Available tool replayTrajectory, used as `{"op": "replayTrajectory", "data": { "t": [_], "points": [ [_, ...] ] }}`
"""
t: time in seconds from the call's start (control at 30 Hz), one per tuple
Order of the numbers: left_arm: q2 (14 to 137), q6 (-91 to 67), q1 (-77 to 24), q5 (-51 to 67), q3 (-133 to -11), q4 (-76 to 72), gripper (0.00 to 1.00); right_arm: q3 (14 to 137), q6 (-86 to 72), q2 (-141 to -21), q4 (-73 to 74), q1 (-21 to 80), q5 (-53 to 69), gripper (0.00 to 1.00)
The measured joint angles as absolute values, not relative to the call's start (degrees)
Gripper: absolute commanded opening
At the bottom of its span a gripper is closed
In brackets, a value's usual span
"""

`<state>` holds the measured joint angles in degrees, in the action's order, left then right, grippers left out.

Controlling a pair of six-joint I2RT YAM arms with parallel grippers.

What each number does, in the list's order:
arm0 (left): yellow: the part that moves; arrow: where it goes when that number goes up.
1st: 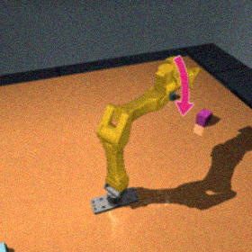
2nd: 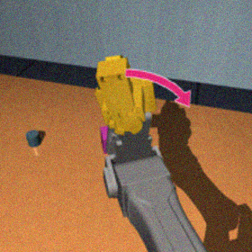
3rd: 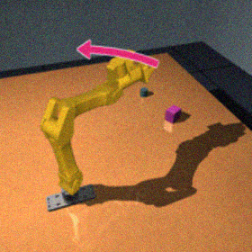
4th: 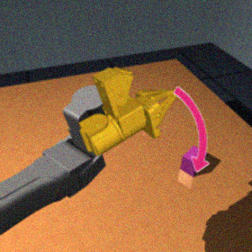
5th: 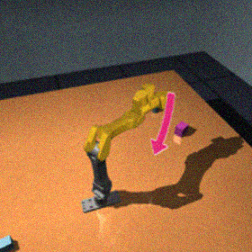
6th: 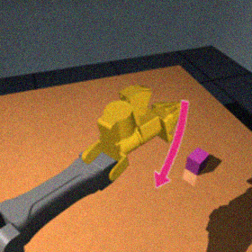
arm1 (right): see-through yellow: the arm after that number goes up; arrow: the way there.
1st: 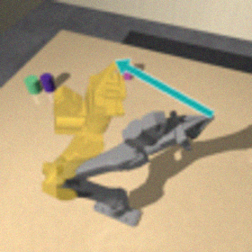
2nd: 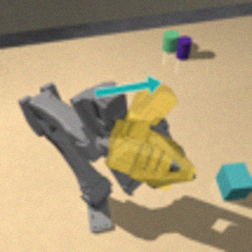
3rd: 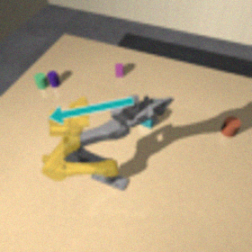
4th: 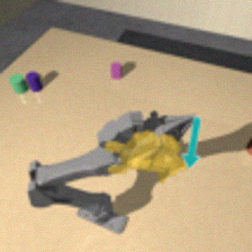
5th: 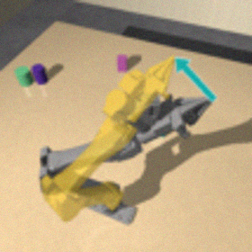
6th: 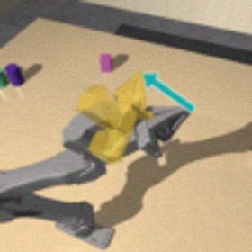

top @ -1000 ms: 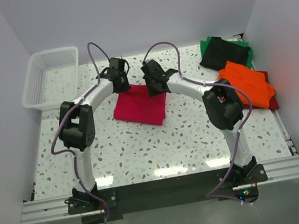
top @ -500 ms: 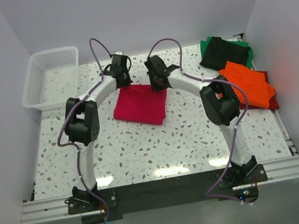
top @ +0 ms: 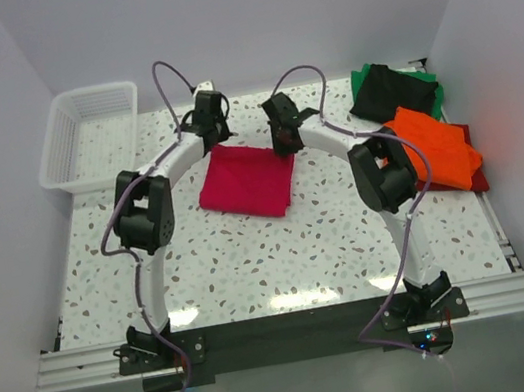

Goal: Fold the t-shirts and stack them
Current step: Fold the tshirt

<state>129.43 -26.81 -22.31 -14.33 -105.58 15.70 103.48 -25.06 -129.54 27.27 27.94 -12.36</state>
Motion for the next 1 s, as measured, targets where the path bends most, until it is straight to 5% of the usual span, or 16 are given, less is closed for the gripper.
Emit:
{"op": "replayTrajectory", "data": {
  "t": [0.4,0.7,1.0],
  "points": [
    [113.6,-26.1,-22.2,-9.1,-91.9,14.9,0.11,108.7,-28.4,-132.8,30.8,26.2,-12.0,0.16],
    [113.5,-26.2,-22.2,-4.4,-91.2,19.9,0.06,108.7,-29.0,-132.8,30.9,26.2,-11.9,0.15],
    [117.2,-26.4,-22.2,-5.9,-91.0,23.7,0.21,108.7,-29.5,-132.8,30.9,26.2,-11.8,0.15]
  ]
}}
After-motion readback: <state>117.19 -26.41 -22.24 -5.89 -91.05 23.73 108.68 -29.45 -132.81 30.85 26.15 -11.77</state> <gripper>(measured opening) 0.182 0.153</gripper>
